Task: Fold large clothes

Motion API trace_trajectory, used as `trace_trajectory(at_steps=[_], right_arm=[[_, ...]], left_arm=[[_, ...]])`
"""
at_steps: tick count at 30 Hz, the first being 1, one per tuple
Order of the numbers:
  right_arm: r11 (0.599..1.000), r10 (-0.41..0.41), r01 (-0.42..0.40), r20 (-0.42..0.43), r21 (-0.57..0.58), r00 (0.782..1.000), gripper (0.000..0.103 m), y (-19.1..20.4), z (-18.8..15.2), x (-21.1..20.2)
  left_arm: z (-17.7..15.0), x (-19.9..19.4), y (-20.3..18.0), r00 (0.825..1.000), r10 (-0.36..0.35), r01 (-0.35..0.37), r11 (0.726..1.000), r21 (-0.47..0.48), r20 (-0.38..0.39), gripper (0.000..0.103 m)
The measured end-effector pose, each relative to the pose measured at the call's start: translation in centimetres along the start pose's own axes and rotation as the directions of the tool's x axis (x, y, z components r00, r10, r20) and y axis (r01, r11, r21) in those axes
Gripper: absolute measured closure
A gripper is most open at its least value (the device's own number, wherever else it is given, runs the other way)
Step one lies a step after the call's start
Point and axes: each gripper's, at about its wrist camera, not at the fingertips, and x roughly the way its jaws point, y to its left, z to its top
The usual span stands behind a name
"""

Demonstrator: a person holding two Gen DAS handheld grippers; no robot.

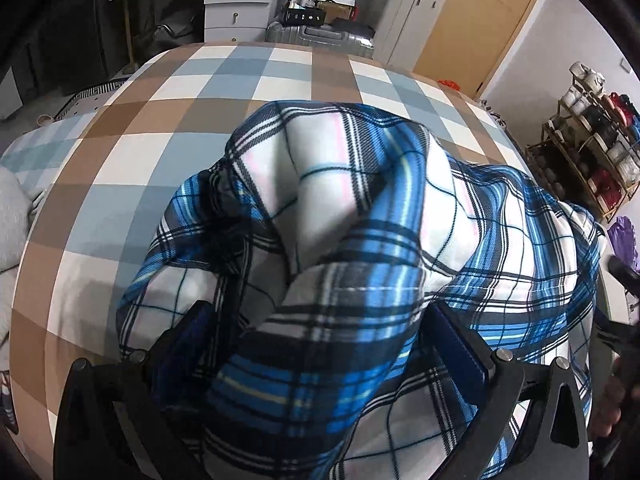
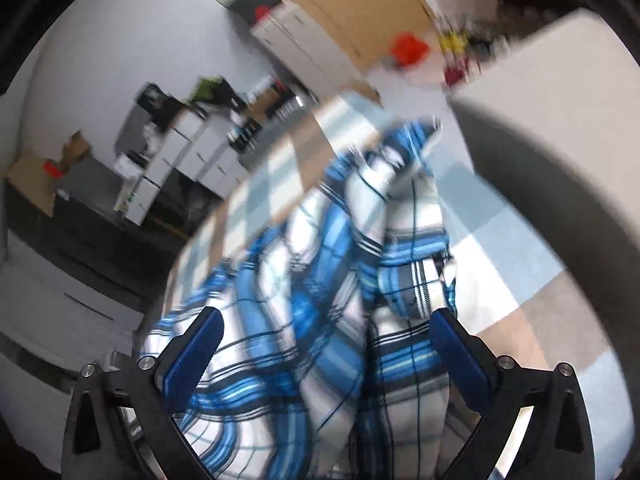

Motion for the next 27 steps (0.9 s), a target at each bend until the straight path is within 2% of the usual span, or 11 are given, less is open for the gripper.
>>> trace_trajectory(at_steps=[1, 2, 3, 6, 8, 9, 13, 16, 22, 24, 27], right_arm=[[1.000, 0.007, -0.006, -0.035, 0.009, 0.999, 0.008, -0.2, -0.1, 0.6], [0.999, 0.034, -0.033, -0.087, 0.007, 0.996, 0.022, 0.3, -0.2, 1.6], [0.999, 0.043, -0.042, -0.116, 0.005, 0.992, 0.045, 0.9, -0.1, 1.9], [0.994, 0.092, -0.082, -0.166, 0.066, 0.982, 0.086, 1.6, -0.6, 1.9], [0.987, 0.151, -0.143, -0.131, 0.070, 0.980, 0.095, 1.9, -0.4, 0.9], [0.980, 0.195, -0.189, -0.092, 0.068, 0.976, 0.099, 2.1, -0.3, -0.2], [0.912, 0.380, -0.384, 0.055, 0.144, 0.923, 0.099, 0.2, -0.6, -4.0], [0.906, 0.371, -0.383, 0.095, 0.182, 0.924, 0.099, -2.2, -1.9, -5.1], [0.945, 0.209, -0.208, 0.021, 0.253, 0.978, 0.099, -5.5, -4.4, -3.1], [0.975, 0.103, -0.100, -0.005, 0.198, 0.995, 0.099, -4.8, -4.5, -3.2], [0.994, 0.022, -0.025, 0.032, 0.107, 0.999, 0.096, -3.3, -4.2, -4.8]], left_arm=[[0.1, 0.3, -0.1, 1.000, 0.001, -0.001, 1.000, 0.002, -0.002, 0.001], [0.0, 0.3, -0.1, 1.000, 0.004, -0.004, 1.000, 0.003, -0.003, 0.001], [0.0, 0.3, -0.1, 1.000, 0.007, -0.007, 1.000, 0.007, -0.004, 0.001], [0.3, 0.8, 0.2, 1.000, 0.011, -0.011, 1.000, 0.005, -0.008, 0.001], [0.5, 1.0, 0.5, 1.000, 0.008, -0.008, 1.000, -0.006, -0.016, 0.001], [0.5, 1.0, 0.6, 1.000, 0.005, -0.005, 1.000, -0.012, -0.018, 0.001], [0.5, 0.9, 0.9, 1.000, -0.010, 0.009, 1.000, -0.025, -0.024, 0.001], [0.8, 1.0, 1.0, 1.000, -0.013, 0.012, 0.999, -0.031, -0.026, 0.001], [0.7, 0.9, 1.5, 0.999, -0.015, 0.013, 0.999, -0.049, -0.034, 0.001], [0.6, 0.7, 1.8, 0.999, -0.014, 0.012, 0.999, -0.050, -0.031, 0.001], [0.7, 0.6, 2.2, 0.999, -0.018, 0.016, 0.998, -0.065, -0.031, 0.001]])
